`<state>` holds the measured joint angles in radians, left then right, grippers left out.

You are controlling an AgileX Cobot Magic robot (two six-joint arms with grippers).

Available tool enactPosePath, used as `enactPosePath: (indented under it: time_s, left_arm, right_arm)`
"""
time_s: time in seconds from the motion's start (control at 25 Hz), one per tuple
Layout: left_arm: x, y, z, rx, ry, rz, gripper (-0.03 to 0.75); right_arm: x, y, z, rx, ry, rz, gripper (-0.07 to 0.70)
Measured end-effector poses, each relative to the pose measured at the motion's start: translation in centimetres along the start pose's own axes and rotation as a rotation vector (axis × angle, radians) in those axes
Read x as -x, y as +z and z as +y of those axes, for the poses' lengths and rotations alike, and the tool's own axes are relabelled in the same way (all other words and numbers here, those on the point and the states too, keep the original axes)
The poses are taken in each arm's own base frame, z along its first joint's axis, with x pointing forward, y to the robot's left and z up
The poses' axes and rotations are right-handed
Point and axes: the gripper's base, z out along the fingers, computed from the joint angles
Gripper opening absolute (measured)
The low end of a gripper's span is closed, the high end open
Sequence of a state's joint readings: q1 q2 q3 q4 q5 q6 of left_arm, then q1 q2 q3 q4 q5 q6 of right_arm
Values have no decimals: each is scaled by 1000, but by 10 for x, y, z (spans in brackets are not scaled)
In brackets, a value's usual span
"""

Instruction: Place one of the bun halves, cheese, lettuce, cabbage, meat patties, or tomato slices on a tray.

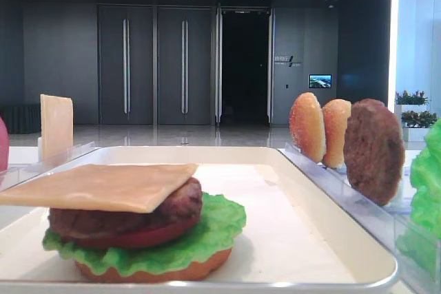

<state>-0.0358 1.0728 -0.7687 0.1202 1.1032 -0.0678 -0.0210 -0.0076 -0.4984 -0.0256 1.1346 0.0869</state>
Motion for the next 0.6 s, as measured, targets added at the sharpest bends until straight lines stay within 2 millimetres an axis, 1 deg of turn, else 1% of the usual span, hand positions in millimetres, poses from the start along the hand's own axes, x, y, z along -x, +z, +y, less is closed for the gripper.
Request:
enactPosePath:
  time_s: [0.12,0.32,0.48,0.6]
  left_arm:
    - [-26,2,0,-1,-2,-1,526]
    - [-65,4,0,-10,-11,-54,526]
    - [-90,2,-1,-21,-24,-140,526]
    - [-102,-6,-1,-36,-38,-244,526]
  right_arm:
    - [0,0,0,0,0,0,426]
    - [0,0,0,0,0,0,426]
    - [0,0,0,0,0,0,426]
    - [0,0,0,0,0,0,426]
